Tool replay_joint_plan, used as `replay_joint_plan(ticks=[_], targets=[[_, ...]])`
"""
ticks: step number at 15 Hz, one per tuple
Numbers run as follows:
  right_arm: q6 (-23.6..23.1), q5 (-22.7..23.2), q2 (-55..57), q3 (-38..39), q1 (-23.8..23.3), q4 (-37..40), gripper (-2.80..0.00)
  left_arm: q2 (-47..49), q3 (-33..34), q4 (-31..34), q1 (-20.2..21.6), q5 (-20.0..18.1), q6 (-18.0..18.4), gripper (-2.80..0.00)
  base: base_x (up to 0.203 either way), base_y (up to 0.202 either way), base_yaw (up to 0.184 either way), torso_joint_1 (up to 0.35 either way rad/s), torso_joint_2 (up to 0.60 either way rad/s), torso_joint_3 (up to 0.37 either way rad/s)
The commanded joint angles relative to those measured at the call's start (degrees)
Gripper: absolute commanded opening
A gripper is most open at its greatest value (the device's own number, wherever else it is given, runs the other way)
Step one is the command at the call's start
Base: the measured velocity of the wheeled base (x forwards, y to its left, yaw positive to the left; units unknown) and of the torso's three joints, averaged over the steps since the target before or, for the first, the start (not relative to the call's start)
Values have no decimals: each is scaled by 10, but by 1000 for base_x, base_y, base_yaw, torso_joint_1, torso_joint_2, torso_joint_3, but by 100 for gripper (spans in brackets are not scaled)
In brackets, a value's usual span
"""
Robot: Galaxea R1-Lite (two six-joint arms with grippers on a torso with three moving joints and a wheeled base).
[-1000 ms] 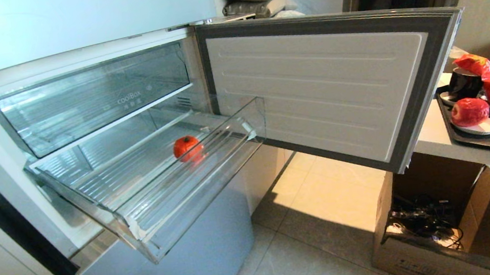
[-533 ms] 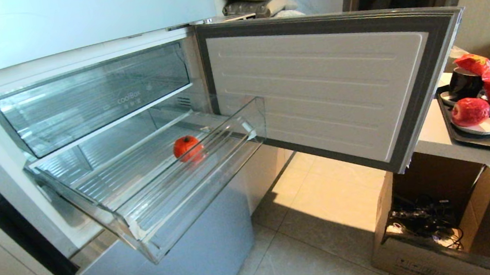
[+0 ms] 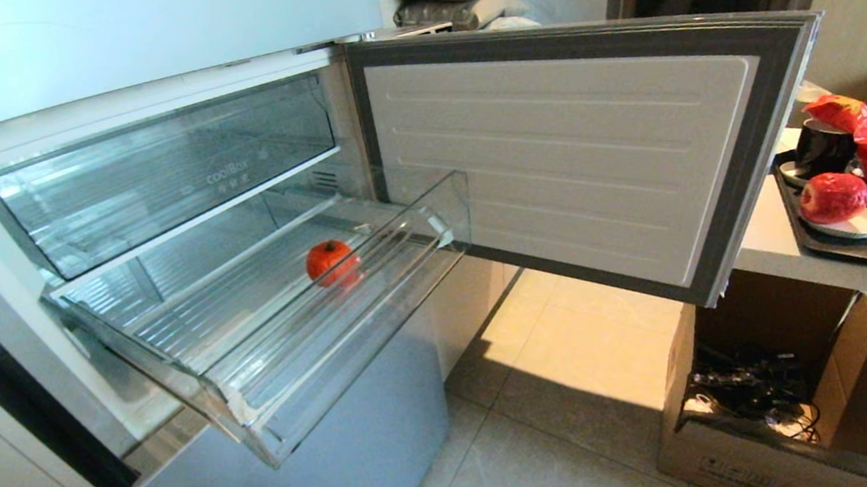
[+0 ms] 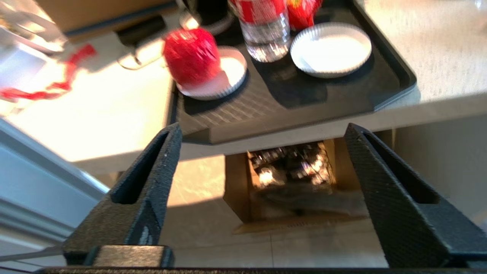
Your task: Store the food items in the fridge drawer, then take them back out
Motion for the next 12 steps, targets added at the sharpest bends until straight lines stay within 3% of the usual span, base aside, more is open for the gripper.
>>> replay_joint_plan(ticks=[1,4,8,12], targets=[[0,-3,18,6,-26,-2,0,0,0,0,0,0,0,-280,0,0,0,0,0,0],[-2,0,59,-15,-44,-3,0,0,0,0,0,0,0,-280,0,0,0,0,0,0],[-14,3,151,-119,-48,-4,0,0,0,0,0,0,0,-280,0,0,0,0,0,0],[-32,98,229,-244,-43,-3,0,0,0,0,0,0,0,-280,0,0,0,0,0,0]])
